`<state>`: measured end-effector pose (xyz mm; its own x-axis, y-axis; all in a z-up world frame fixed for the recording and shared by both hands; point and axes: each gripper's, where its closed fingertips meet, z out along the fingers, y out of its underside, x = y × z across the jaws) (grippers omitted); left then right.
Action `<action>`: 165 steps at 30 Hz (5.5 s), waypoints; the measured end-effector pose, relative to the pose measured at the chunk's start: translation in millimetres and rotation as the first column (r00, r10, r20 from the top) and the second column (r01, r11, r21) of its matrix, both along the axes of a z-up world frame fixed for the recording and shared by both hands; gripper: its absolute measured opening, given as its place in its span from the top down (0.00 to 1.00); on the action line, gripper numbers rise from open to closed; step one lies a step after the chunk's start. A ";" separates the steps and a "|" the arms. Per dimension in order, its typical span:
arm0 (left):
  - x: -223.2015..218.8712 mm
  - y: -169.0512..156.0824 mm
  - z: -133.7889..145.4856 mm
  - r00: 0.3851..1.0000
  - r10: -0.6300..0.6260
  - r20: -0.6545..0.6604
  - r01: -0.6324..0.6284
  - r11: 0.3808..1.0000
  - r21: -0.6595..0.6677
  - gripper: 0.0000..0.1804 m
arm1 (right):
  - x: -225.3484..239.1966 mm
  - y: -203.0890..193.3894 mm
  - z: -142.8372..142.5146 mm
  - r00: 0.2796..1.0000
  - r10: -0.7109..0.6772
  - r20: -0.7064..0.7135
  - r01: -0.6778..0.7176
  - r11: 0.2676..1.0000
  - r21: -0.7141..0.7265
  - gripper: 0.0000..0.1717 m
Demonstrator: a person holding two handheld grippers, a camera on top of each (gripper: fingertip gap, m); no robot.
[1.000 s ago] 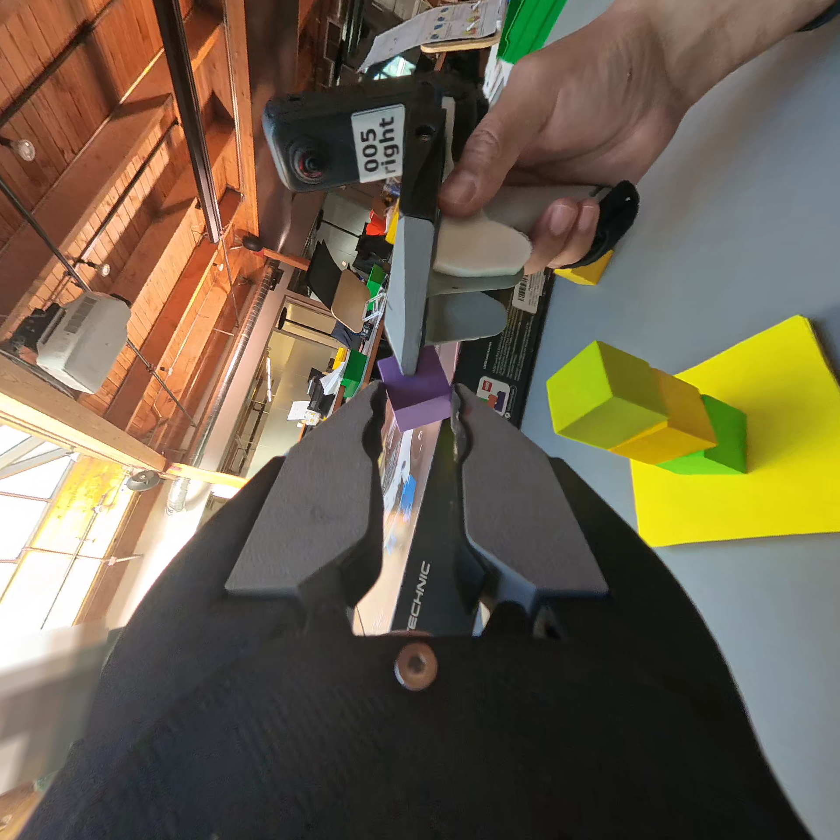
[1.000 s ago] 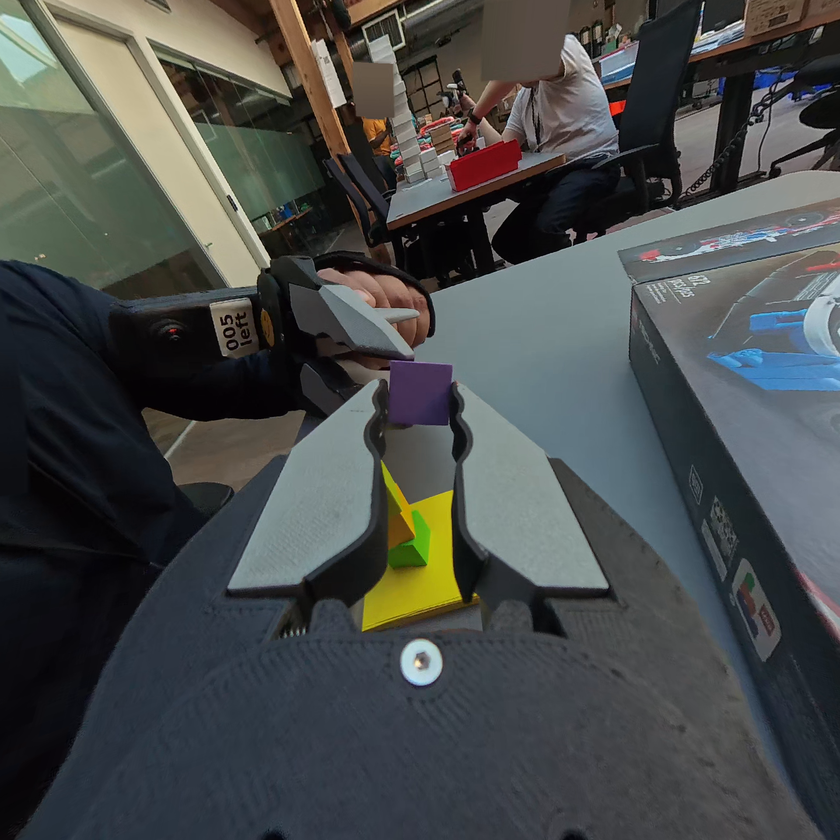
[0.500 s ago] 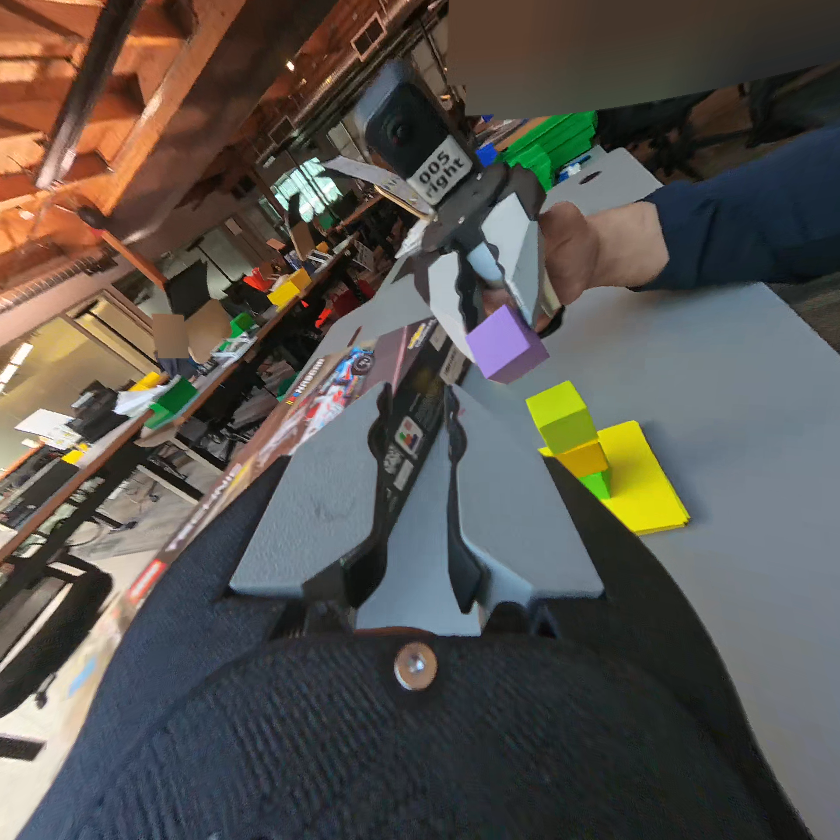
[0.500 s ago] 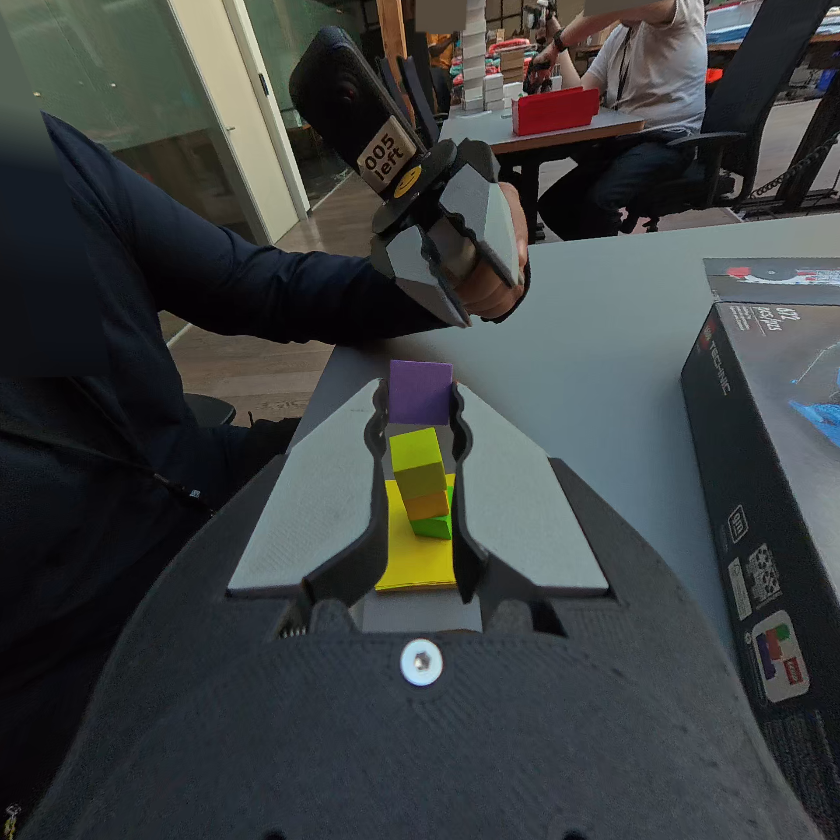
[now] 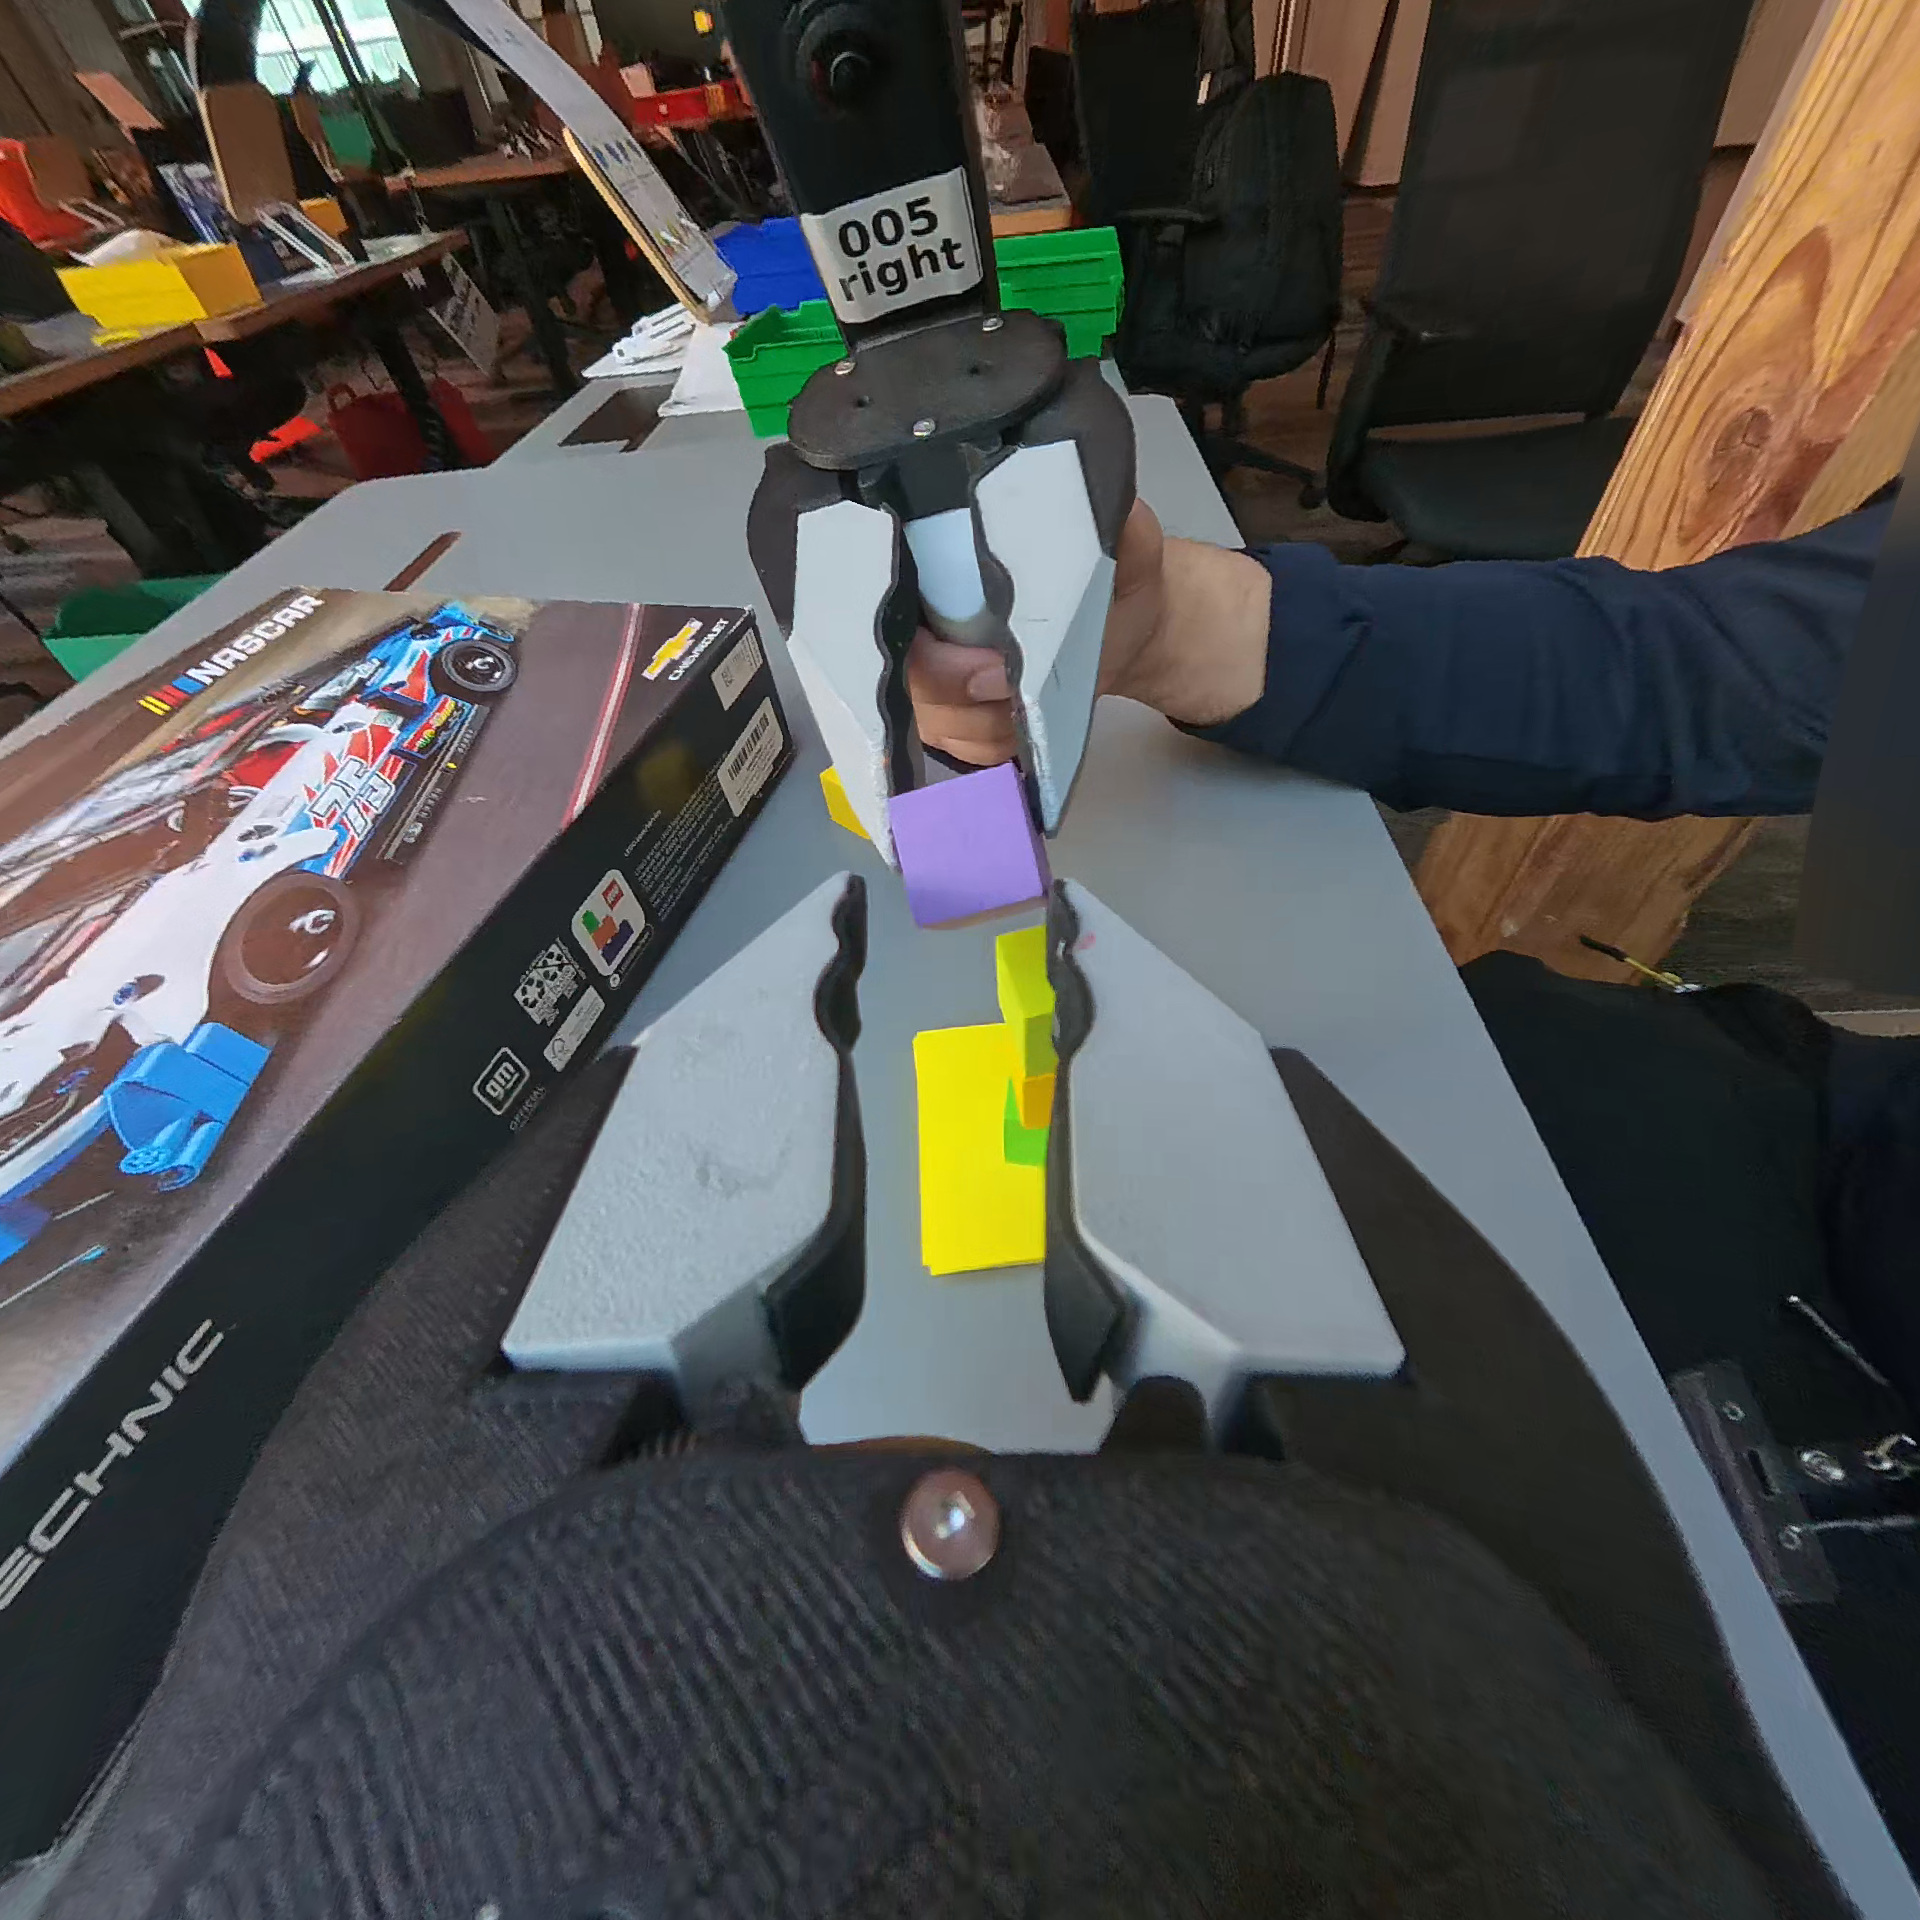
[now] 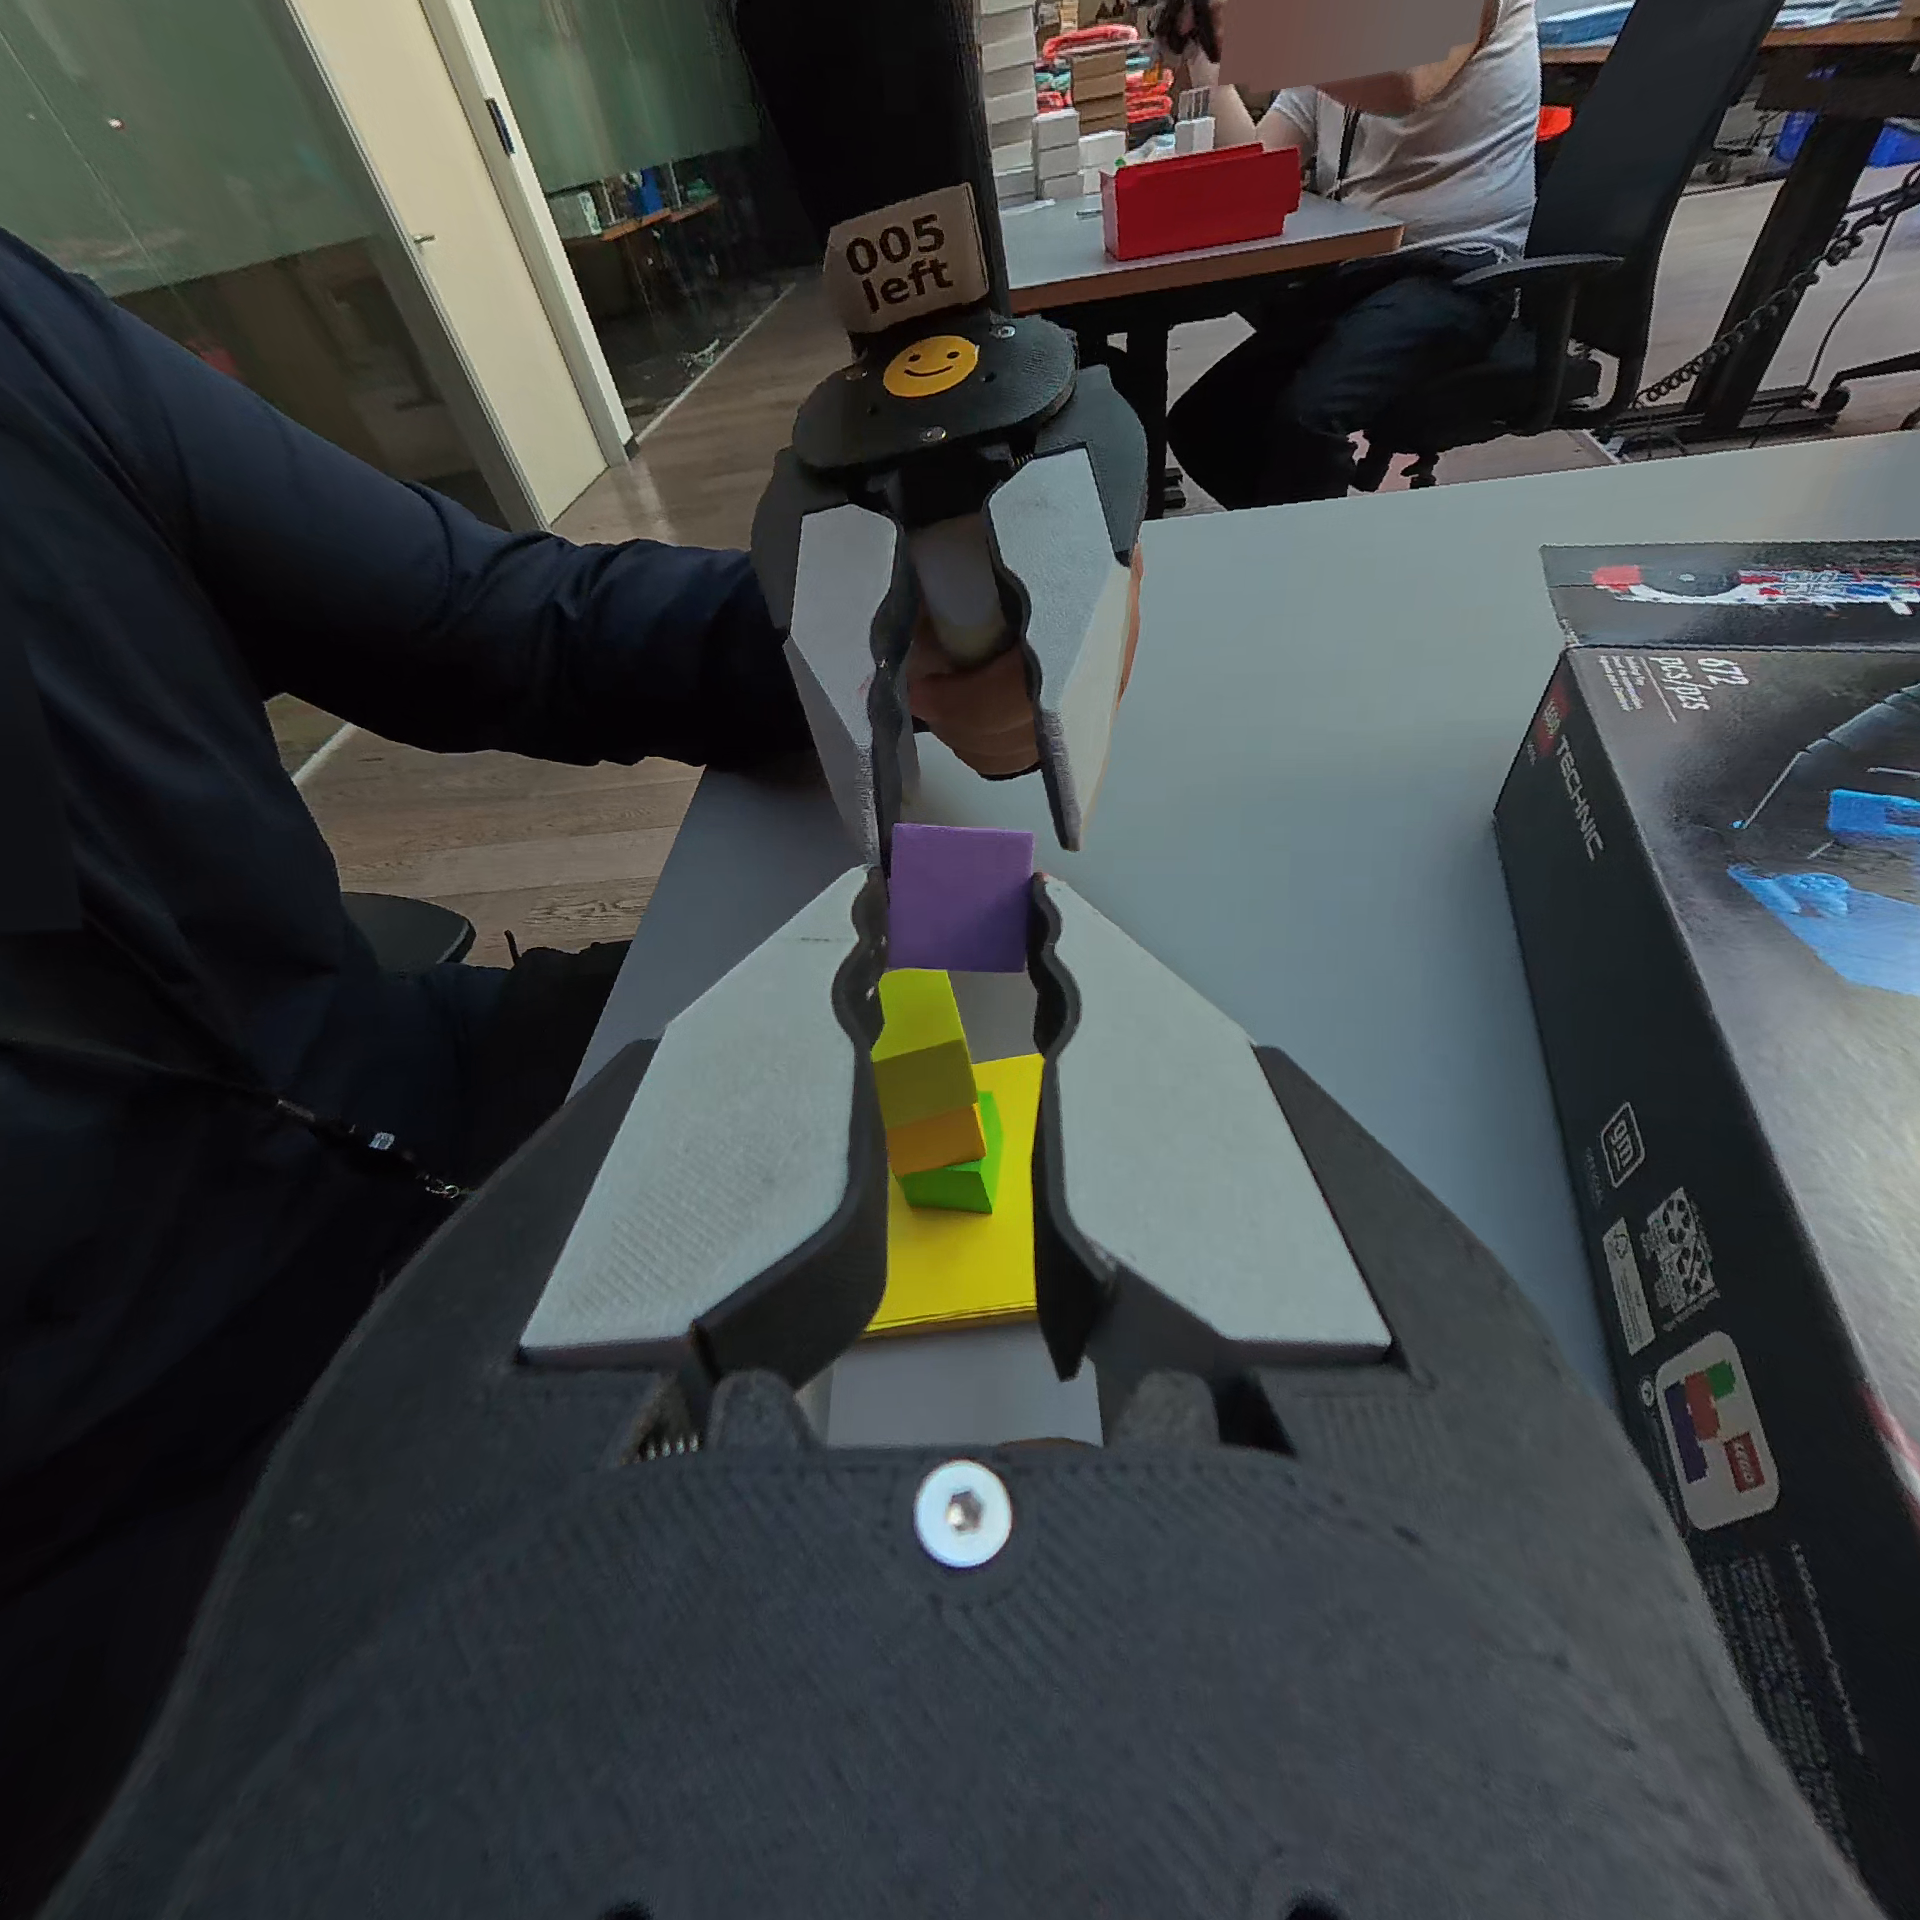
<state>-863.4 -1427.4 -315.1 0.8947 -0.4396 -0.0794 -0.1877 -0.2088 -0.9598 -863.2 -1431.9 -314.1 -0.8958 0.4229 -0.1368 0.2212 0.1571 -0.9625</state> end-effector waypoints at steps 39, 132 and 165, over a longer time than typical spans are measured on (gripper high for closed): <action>-37.4 0.3 -15.1 0.985 0.115 0.129 -0.094 0.983 -0.158 0.82 | 12.2 -7.9 -16.1 0.999 -0.017 -0.043 0.027 0.973 0.231 0.86; -118.8 7.2 -104.5 0.912 0.407 -0.045 -0.391 0.833 -0.392 0.87 | 15.6 -4.5 -4.0 0.964 -0.239 0.117 0.165 0.883 0.440 0.85; -125.4 4.8 -101.7 0.896 0.445 0.009 -0.404 0.823 -0.400 0.87 | 76.3 -63.8 -105.4 0.965 -0.022 0.260 -0.079 0.926 0.370 1.00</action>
